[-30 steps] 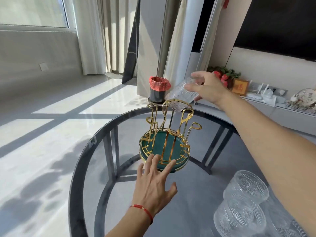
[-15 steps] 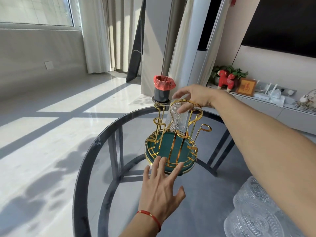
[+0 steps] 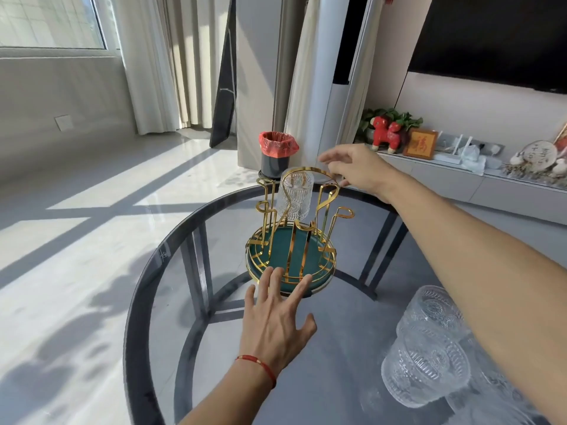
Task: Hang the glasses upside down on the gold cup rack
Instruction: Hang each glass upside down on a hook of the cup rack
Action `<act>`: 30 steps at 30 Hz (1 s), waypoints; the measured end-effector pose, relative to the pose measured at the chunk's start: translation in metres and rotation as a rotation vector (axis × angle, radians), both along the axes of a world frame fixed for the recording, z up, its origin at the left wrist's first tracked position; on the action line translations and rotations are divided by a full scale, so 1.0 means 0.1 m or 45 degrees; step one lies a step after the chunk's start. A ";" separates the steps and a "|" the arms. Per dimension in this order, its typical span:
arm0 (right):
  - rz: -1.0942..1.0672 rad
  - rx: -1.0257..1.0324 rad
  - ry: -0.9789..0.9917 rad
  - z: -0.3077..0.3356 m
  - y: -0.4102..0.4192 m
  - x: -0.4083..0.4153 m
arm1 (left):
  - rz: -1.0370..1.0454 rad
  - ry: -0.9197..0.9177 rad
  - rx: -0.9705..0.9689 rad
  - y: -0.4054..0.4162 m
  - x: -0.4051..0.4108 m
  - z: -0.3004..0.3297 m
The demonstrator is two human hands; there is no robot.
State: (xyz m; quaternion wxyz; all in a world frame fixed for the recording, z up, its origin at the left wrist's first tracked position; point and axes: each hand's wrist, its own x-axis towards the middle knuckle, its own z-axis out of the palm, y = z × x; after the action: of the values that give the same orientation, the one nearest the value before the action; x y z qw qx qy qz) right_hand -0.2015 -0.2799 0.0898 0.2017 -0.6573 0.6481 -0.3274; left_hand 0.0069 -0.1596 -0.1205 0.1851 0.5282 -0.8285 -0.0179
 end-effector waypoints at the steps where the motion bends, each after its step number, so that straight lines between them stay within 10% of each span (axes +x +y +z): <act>1: -0.032 -0.063 0.062 -0.01 0.18 -0.05 | -0.005 -0.011 -0.004 0.00 0.00 0.01; 8: -0.158 -0.133 0.104 -0.30 1.88 -0.38 | -0.253 0.194 -0.194 0.26 -0.05 0.31; 16: -0.512 -0.413 -0.180 -0.89 3.37 -0.41 | -0.822 0.565 0.185 1.03 -0.49 0.61; 22: -0.757 -0.312 -0.082 -1.08 3.82 -0.47 | -0.814 0.605 -0.267 1.51 -0.59 0.64; 30: -0.773 -0.032 -0.450 -1.17 3.91 -0.51 | -0.884 0.688 0.287 1.80 -0.66 0.49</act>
State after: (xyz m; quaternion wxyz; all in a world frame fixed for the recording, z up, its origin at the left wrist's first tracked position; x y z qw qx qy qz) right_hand -0.2520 0.1115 -0.0273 0.1962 -0.3702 0.7651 -0.4890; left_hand -0.0593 0.0206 -0.0718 0.3190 0.2122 -0.8715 -0.3062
